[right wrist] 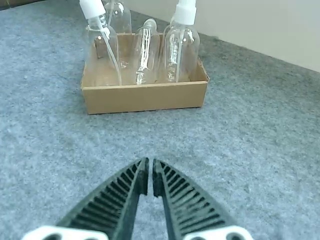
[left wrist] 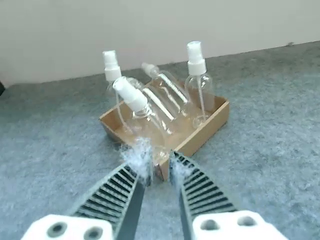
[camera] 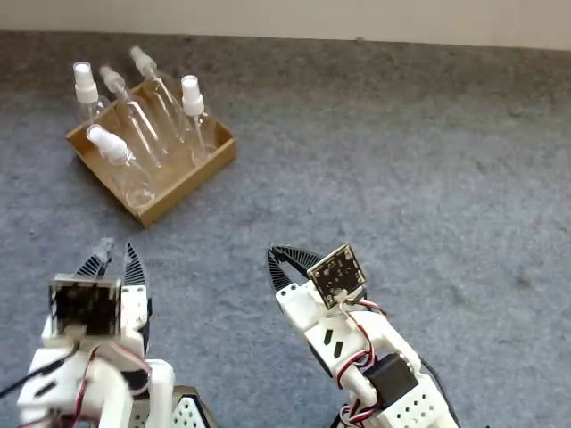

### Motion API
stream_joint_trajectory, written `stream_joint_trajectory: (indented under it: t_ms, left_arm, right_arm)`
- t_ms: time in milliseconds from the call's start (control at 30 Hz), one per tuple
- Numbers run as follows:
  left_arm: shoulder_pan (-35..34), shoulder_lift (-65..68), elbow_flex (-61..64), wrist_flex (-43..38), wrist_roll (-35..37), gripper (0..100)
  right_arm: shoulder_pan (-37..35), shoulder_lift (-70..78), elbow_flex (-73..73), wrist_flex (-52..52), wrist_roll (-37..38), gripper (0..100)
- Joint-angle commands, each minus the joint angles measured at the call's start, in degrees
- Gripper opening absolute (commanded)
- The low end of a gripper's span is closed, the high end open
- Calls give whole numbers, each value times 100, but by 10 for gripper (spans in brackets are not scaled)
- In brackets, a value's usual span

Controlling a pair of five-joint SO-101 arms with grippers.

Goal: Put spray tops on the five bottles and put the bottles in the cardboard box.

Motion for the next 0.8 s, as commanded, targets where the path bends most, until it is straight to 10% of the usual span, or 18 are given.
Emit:
stream_joint_trajectory:
  t_ms: [0, 333, 767]
  left_arm:
    - [-286, -13, 1024, -677, -62, 7]
    - [-479, -13, 3644, -2110, -26, 7]
    - [101, -4, 4268, -1785, -9, 6]
  right_arm:
    - [75, -40, 567, 40, 79, 19]
    - [75, -40, 567, 40, 79, 19]
    - [75, -40, 567, 40, 79, 19]
